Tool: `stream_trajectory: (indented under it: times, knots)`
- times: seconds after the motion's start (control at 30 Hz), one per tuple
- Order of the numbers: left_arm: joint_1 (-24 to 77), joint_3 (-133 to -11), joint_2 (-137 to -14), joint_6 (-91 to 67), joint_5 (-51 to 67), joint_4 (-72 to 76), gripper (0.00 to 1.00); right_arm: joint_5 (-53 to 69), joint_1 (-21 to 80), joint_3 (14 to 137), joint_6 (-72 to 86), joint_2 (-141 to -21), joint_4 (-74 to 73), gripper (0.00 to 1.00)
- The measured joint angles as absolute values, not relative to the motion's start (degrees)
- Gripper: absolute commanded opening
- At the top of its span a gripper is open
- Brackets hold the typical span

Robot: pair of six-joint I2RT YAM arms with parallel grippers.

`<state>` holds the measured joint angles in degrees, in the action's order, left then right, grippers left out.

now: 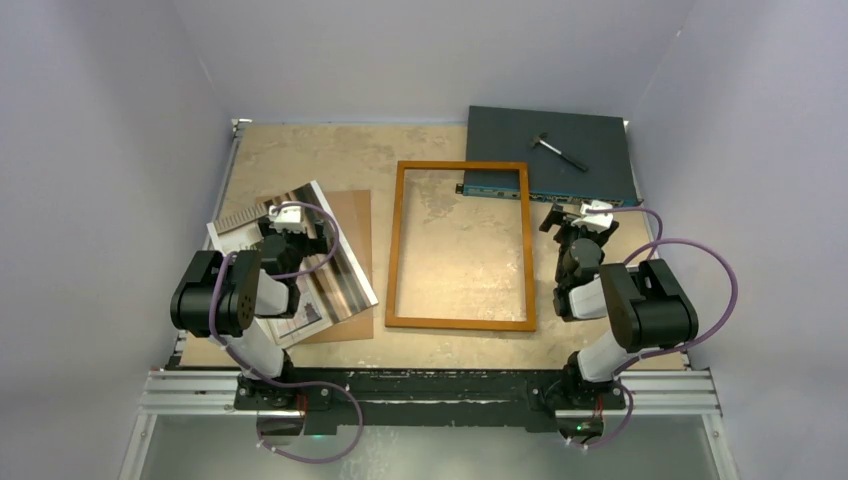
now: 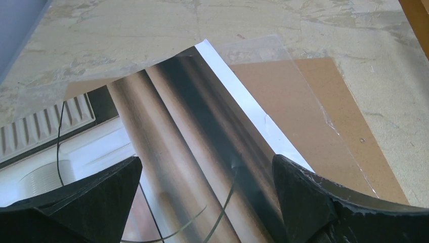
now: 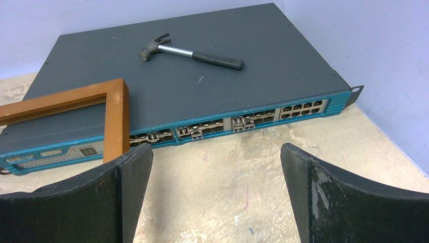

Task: Put the photo into the frame
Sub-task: Turn over the photo frame at the center of the board.

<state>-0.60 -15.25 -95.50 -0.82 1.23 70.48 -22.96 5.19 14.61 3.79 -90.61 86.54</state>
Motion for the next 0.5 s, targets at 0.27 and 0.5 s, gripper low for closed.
stream_trajectory:
  times: [0.27, 0.5]
  knots:
    - [-0.6, -15.2, -95.5, -0.8, 1.2, 70.5, 1.00, -22.9, 5.2, 14.6, 3.8, -90.6, 86.5, 0.99]
    - [-0.6, -15.7, -95.0, -1.0, 1.2, 68.8, 1.00, -22.7, 5.2, 14.6, 3.8, -90.6, 86.5, 0.99]
